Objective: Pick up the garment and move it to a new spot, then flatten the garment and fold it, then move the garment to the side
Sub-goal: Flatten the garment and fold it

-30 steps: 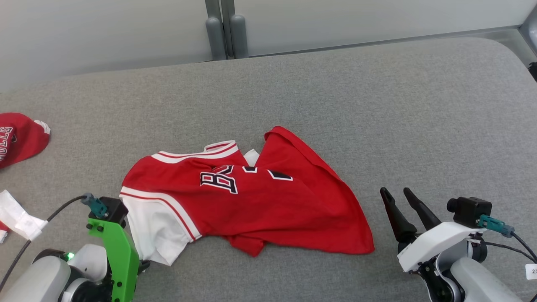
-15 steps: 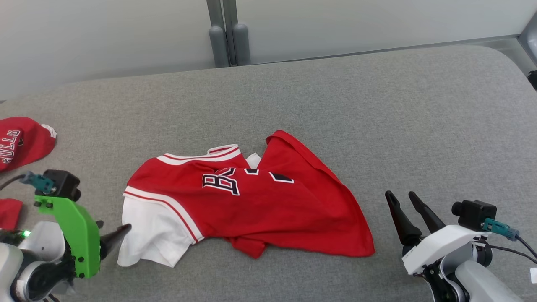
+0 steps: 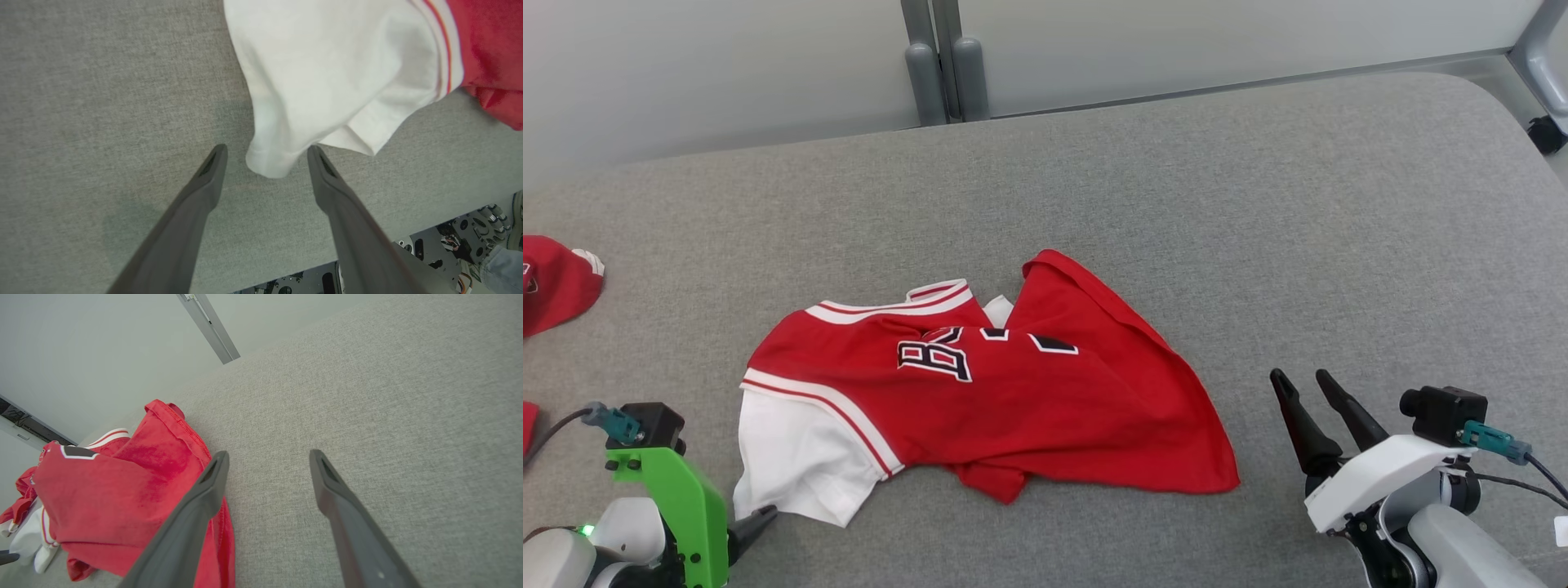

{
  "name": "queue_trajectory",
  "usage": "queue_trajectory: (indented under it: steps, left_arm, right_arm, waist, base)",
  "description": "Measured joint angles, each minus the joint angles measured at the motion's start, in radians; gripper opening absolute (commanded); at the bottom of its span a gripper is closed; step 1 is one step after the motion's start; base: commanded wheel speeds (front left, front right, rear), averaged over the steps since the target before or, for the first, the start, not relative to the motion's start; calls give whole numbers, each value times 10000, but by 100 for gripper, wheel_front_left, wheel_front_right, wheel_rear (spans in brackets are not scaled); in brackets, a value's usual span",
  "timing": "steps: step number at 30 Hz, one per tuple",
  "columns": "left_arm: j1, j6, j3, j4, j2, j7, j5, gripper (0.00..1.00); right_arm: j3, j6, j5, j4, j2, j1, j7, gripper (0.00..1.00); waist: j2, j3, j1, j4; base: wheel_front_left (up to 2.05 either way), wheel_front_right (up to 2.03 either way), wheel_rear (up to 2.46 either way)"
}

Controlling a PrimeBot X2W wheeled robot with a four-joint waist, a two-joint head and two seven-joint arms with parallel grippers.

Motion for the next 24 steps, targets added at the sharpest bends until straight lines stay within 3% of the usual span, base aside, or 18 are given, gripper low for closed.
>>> queue_trajectory:
  steps: [7,14,23,24]
  left_arm:
    - [-214,-117,130,761,-82,2,-180,100]
    - [-275,-113,303,926,242,-54,-198,100]
    - [-617,-464,21,1149,-84,-437,-132,100]
    - [-639,-472,-23,1202,-119,-441,-132,88]
  right_arm:
    - [36,0,17,0,4,-20,0,100]
    - [21,0,44,15,-71,-20,0,100]
    - [238,0,77,58,-148,-177,0,100]
    - [261,0,81,69,-153,-177,0,100]
  waist:
    - [0,53,0,-128]
    - [0,91,0,-174]
    - [0,118,0,-258]
    - [0,111,0,-267]
  base:
    - [0,0,0]
    - [0,0,0]
    - [0,0,0]
    - [0,0,0]
